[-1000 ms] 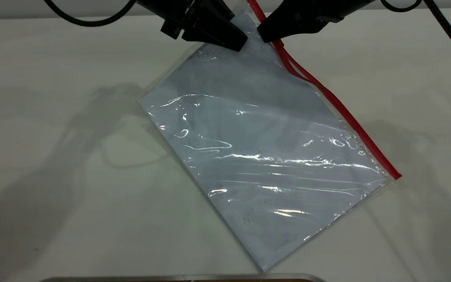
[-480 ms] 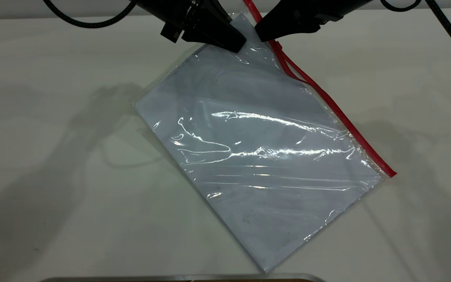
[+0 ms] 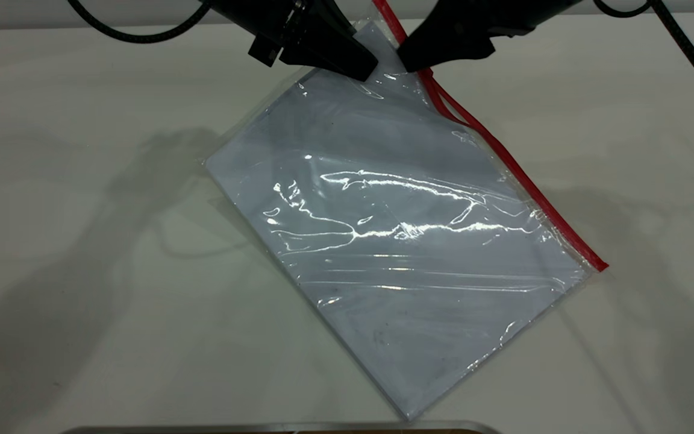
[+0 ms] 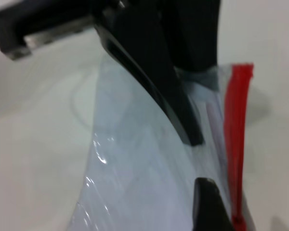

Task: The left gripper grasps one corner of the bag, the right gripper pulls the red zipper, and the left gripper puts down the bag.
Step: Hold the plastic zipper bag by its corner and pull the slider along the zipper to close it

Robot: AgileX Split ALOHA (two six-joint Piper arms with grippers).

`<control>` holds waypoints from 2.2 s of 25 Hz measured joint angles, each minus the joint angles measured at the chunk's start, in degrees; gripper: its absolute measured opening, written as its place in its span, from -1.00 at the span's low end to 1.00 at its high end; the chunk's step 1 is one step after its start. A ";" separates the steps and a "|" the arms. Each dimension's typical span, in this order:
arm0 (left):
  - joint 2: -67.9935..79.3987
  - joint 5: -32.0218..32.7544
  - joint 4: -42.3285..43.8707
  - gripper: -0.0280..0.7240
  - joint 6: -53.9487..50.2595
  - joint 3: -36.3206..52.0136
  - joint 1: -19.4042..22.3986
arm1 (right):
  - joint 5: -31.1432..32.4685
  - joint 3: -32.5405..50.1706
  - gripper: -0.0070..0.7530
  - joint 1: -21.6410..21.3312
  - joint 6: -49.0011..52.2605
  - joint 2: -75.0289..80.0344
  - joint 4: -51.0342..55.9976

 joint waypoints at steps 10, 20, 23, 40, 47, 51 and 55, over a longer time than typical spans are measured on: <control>0.00 -0.83 -0.22 -0.78 -0.05 0.00 1.10 | -0.56 0.00 0.14 0.00 0.62 0.00 -1.00; 0.00 0.48 -0.49 -0.78 -0.11 -2.05 1.24 | -1.80 0.00 0.14 0.00 1.03 0.00 -1.05; 0.00 0.53 -0.49 -0.78 -0.11 -2.07 1.24 | -1.86 0.00 0.09 0.00 1.08 0.00 -1.05; 0.00 0.79 -0.49 -0.78 -0.93 -2.12 1.24 | 0.69 0.00 -0.58 0.00 1.25 0.00 0.12; 0.00 0.91 -0.49 -0.78 -0.99 -2.12 1.24 | 0.69 0.00 -0.76 0.00 1.25 0.00 0.52; 0.00 0.93 -0.49 -0.78 -1.09 -2.12 1.24 | 0.64 0.00 -0.91 0.00 1.37 0.00 0.53; 0.00 0.93 -0.60 -0.78 -1.09 -2.12 1.24 | -0.34 0.00 -0.91 0.00 3.09 0.00 -1.25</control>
